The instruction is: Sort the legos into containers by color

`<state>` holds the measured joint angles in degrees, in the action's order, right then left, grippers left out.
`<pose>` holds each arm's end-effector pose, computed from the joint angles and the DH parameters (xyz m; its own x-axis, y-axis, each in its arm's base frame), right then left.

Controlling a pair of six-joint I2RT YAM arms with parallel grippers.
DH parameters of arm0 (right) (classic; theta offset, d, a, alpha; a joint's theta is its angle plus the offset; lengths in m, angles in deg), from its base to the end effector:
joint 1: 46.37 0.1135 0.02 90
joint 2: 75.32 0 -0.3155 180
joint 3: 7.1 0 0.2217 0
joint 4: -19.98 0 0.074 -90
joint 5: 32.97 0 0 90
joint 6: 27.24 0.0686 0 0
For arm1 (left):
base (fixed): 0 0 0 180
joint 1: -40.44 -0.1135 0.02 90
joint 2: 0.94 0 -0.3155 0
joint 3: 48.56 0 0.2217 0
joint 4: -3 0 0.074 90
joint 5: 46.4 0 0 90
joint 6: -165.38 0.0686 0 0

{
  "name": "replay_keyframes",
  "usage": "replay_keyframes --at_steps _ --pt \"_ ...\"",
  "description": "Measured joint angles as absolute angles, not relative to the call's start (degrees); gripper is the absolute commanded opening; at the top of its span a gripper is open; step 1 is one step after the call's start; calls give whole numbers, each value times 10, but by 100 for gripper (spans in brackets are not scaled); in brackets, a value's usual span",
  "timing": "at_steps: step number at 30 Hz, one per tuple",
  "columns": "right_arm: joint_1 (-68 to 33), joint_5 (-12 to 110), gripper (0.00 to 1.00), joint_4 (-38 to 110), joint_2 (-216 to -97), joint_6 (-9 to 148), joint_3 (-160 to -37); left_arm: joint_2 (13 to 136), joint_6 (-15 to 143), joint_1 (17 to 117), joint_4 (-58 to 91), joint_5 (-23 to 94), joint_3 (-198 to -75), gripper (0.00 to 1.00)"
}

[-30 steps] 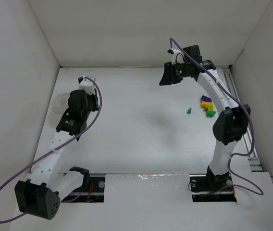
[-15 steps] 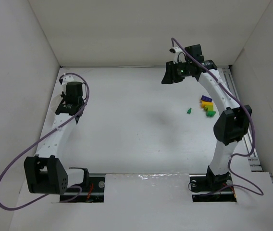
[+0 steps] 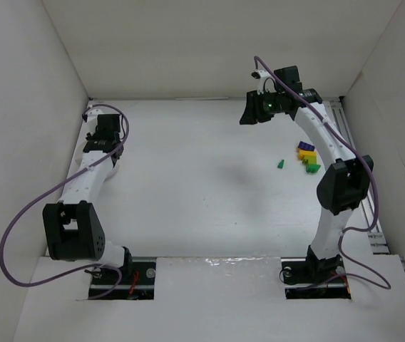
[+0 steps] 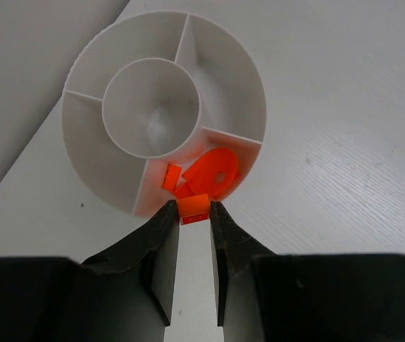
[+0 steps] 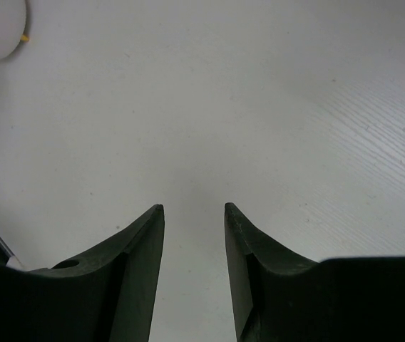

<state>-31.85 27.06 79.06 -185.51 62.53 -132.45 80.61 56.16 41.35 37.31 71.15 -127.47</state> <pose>0.4164 0.1432 0.3750 -0.6692 -0.1769 -0.7217 -0.5682 0.7477 0.3436 0.3033 0.0269 0.3343 -0.4505 -0.2847 -0.8461 -0.5335 0.8458 -0.0005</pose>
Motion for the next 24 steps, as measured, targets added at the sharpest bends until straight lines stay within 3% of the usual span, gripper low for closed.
replay_keyframes --at_steps 14,24 --pt "-317 270 45 792 -1857 621 -1324 856 553 388 388 710 -1289 0" --pt "-316 270 45 795 -1858 621 -1324 864 553 385 391 708 -1289 12"
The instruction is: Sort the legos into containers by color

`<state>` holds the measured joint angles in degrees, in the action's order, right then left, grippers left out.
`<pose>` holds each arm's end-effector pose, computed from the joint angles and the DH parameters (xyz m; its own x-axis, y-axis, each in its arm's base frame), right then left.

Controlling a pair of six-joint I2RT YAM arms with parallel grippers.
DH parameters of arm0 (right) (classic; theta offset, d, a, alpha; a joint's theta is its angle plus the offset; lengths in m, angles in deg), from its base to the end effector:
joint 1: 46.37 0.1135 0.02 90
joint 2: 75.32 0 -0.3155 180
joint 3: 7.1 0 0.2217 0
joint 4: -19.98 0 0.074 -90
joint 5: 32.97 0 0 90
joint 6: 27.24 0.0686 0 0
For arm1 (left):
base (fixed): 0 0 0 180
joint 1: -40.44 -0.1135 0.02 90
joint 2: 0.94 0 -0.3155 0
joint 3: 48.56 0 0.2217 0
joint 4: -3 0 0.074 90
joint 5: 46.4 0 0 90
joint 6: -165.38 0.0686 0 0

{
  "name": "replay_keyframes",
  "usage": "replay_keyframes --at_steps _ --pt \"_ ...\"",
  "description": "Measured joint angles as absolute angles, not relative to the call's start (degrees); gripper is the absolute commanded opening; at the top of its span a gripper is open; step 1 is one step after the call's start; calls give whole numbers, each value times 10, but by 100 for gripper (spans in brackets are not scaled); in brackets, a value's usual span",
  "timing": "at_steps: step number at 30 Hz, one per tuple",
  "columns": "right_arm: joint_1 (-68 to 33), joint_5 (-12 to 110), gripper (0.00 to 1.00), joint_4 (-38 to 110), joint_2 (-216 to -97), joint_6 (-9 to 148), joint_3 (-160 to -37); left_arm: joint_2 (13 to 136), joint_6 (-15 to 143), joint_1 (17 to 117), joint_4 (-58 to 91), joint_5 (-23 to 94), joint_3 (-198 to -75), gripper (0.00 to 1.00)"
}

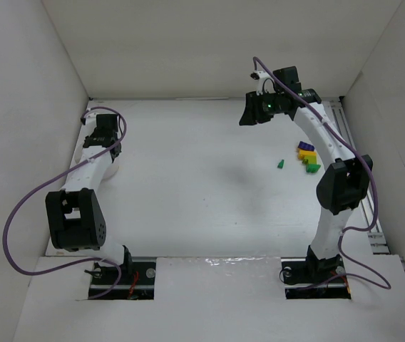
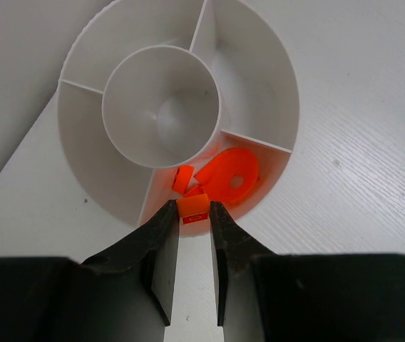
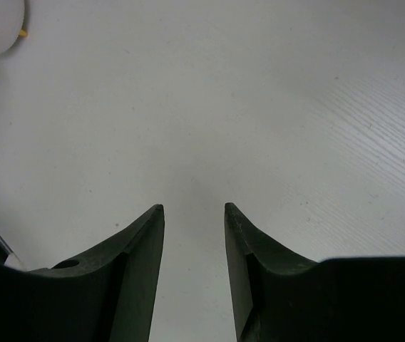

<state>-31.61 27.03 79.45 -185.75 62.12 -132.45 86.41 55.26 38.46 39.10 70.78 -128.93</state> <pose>0.4162 0.1451 0.3726 -0.6720 -0.1871 -0.7165 -0.5727 0.7446 0.3428 0.3228 0.0425 0.3095 -0.5157 -0.3240 -0.7931 -0.5768 0.8158 0.0417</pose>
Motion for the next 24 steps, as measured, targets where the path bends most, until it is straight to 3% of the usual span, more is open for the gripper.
replay_keyframes --at_steps 7,16,24 --pt "-314 271 45 799 -1858 621 -1324 864 552 379 391 699 -1289 19" --pt "-304 271 45 802 -1858 615 -1324 864 550 378 390 675 -1289 37" --pt "-298 273 45 802 -1858 610 -1324 843 554 377 381 654 -1289 36"
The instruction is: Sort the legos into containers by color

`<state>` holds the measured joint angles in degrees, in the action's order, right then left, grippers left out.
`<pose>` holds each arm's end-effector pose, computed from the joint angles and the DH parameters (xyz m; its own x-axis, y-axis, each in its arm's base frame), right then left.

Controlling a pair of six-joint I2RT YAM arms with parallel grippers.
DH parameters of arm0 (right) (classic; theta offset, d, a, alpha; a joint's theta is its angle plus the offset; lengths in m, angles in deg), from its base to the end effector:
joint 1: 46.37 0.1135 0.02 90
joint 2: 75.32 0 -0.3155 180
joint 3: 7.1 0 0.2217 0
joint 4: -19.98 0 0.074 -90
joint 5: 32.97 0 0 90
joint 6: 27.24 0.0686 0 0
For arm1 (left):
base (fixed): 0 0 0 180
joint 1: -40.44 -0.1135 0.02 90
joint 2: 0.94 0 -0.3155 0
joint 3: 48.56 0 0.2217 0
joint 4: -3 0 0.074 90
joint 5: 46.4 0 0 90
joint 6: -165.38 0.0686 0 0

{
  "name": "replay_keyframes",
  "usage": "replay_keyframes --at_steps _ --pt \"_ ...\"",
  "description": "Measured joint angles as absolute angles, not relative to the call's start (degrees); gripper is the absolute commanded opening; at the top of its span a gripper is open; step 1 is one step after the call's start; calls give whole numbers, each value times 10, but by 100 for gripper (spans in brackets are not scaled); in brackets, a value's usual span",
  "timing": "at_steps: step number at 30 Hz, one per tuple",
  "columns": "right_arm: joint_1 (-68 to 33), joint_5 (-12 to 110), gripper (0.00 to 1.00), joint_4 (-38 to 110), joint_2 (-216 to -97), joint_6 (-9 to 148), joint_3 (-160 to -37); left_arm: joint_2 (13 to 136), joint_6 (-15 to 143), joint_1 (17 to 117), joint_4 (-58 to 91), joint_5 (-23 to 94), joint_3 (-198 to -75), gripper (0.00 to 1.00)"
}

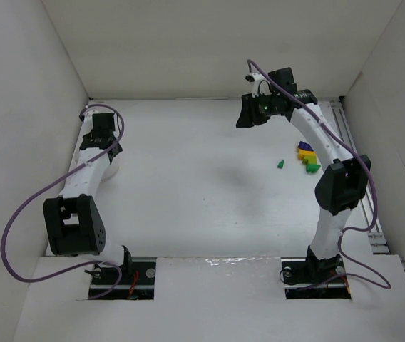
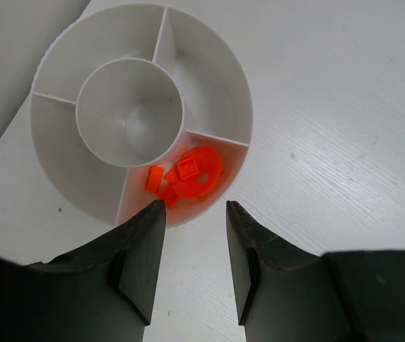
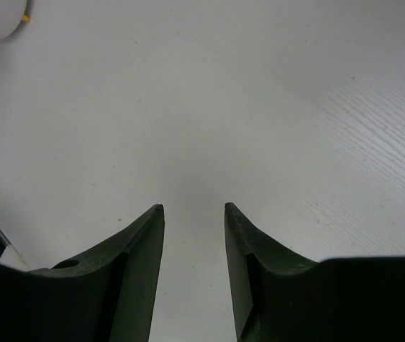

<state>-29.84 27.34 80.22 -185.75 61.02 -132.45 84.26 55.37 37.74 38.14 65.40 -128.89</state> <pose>0.4105 0.1573 0.3712 -0.6637 -0.2245 -0.7135 -0.6015 0.7272 0.3307 0.3184 0.0405 0.3205 -0.4912 -0.3412 -0.8014 -0.5278 0.8485 -0.0377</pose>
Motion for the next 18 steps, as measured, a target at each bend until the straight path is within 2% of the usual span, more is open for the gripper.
replay_keyframes --at_steps 5,9,12,14,15,16,18 --pt "-298 280 45 802 -1858 610 -1324 755 597 382 336 586 -1265 36" --pt "-304 298 46 795 -1855 602 -1300 649 680 398 287 478 -1238 64" --pt "-319 318 47 796 -1854 581 -1259 590 736 404 262 379 -1226 69" --pt "-336 336 49 799 -1849 566 -1222 573 758 405 252 334 -1224 77" --pt "-347 348 50 802 -1846 560 -1202 573 764 406 250 318 -1224 79" --pt "-358 360 60 802 -1843 555 -1183 575 768 407 249 307 -1224 80" --pt "-381 387 70 802 -1828 547 -1134 586 771 408 249 293 -1220 82"
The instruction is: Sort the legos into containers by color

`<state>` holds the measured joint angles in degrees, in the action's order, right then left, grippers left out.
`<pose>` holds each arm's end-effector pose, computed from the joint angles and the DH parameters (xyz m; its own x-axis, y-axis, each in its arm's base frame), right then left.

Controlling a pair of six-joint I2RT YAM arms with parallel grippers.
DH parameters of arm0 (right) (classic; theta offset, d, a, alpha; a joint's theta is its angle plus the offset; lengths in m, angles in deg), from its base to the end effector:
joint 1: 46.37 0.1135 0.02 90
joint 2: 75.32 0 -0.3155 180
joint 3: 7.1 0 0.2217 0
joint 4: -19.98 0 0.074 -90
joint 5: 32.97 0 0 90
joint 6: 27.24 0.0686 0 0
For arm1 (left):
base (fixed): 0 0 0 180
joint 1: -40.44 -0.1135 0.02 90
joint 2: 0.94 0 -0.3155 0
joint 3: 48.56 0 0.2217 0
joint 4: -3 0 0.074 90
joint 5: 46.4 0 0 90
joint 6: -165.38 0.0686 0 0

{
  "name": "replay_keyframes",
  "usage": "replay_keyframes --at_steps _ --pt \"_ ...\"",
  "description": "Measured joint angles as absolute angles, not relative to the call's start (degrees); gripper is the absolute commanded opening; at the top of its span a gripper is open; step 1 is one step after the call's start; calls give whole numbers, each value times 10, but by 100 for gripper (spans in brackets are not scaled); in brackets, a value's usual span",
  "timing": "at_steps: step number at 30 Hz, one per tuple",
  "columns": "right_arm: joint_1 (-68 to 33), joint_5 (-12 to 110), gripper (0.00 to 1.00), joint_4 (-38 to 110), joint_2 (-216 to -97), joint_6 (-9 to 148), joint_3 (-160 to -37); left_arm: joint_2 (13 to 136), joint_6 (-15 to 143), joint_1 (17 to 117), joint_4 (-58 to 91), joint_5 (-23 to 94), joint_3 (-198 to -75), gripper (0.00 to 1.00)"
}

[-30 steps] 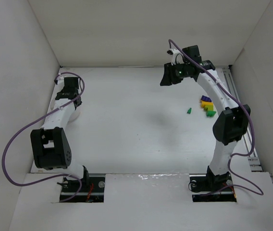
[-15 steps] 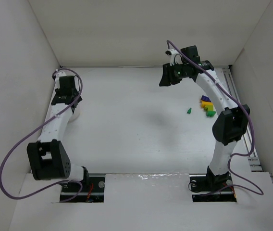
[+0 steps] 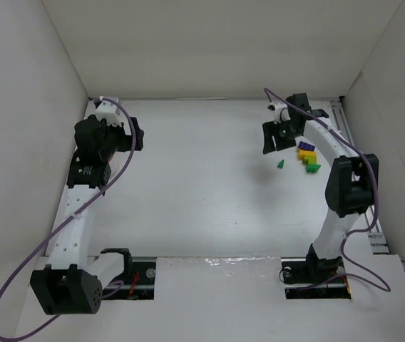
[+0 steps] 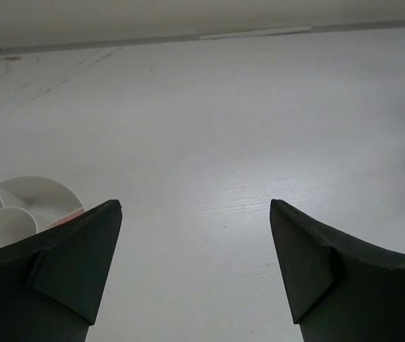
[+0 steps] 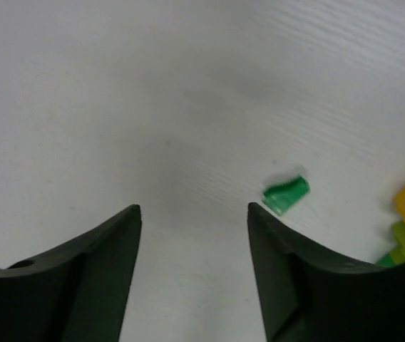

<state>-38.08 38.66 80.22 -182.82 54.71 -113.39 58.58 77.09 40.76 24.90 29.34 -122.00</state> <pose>0.3957 0.0795 0.2875 -0.8206 -0.2539 -0.5120 -0.4048 0.8906 0.2072 0.2142 -0.0181 0.4192 -0.1313 0.0297 -0.9909 0.2534 0.9674 -0.0046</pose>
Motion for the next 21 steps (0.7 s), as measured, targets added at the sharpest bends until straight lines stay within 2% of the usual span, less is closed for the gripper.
replay_keyframes --at_steps 1,7,13,21 --pt "-394 399 76 802 -1820 545 -1110 592 771 407 250 292 -1217 84" --pt "-438 454 76 784 -1760 554 -1008 603 768 428 244 315 -1197 91" --pt "-449 469 63 754 -1757 599 -996 582 778 492 216 371 -1178 92" --pt "-467 500 59 720 -1785 666 -997 562 797 504 207 412 -1171 93"
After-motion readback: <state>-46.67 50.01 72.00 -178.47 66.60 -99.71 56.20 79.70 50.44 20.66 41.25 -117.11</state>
